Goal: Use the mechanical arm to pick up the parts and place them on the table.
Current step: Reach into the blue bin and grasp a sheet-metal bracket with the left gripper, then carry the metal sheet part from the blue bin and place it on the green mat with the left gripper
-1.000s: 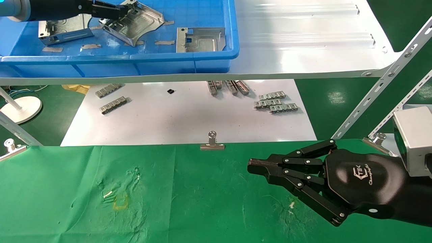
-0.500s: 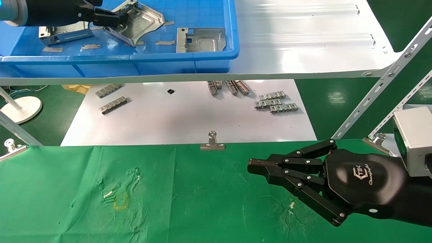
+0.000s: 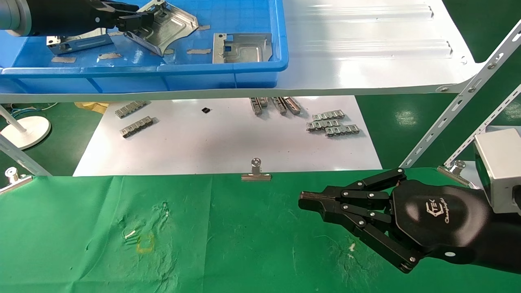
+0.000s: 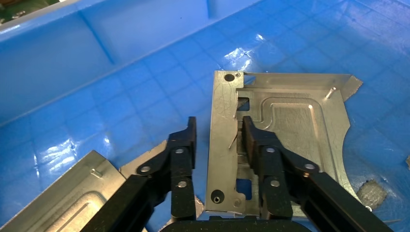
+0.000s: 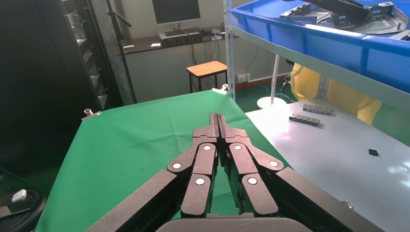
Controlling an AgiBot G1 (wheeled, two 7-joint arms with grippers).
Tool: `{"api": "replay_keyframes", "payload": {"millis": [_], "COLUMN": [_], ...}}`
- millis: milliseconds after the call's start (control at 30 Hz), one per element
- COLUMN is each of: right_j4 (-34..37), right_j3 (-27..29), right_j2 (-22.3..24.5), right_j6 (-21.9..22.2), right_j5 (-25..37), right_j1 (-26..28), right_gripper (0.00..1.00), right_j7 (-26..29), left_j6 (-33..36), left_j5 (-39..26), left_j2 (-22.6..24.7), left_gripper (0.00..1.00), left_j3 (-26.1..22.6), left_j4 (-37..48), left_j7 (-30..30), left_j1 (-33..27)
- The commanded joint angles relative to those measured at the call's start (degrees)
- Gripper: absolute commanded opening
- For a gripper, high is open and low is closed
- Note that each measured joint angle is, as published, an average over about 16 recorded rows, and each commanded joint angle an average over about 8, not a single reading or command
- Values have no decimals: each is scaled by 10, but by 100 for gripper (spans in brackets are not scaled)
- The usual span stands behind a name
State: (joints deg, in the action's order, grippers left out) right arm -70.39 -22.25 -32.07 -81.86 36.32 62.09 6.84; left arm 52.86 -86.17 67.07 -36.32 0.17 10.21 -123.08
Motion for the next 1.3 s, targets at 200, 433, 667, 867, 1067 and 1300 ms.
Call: {"api": "replay_keyframes", "payload": {"millis": [200, 433, 667, 867, 1067, 1300], "right_j4": [0, 0, 0, 0, 0, 0], "right_j3": [0, 0, 0, 0, 0, 0], "right_j2": [0, 0, 0, 0, 0, 0], "right_j6": [0, 0, 0, 0, 0, 0], "right_j5": [0, 0, 0, 0, 0, 0], "right_j1": [0, 0, 0, 0, 0, 0], "right_gripper": [0, 4, 84, 100, 100, 100], "right_j7": [0, 0, 0, 0, 0, 0], "left_j6": [3, 28, 122, 253, 370, 396], "left_j5": [2, 24, 62, 83, 106, 182], "left_j2": [-2, -18, -55, -94, -132, -188], "left_gripper": [0, 0, 0, 0, 0, 0], "left_j3": [2, 17, 42, 54, 62, 49], "left_j4": [0, -9, -26, -52, -81, -198], "left_j7": [2, -2, -36, -100, -177, -240], "left_j1": [1, -7, -10, -4, 14, 88]}}
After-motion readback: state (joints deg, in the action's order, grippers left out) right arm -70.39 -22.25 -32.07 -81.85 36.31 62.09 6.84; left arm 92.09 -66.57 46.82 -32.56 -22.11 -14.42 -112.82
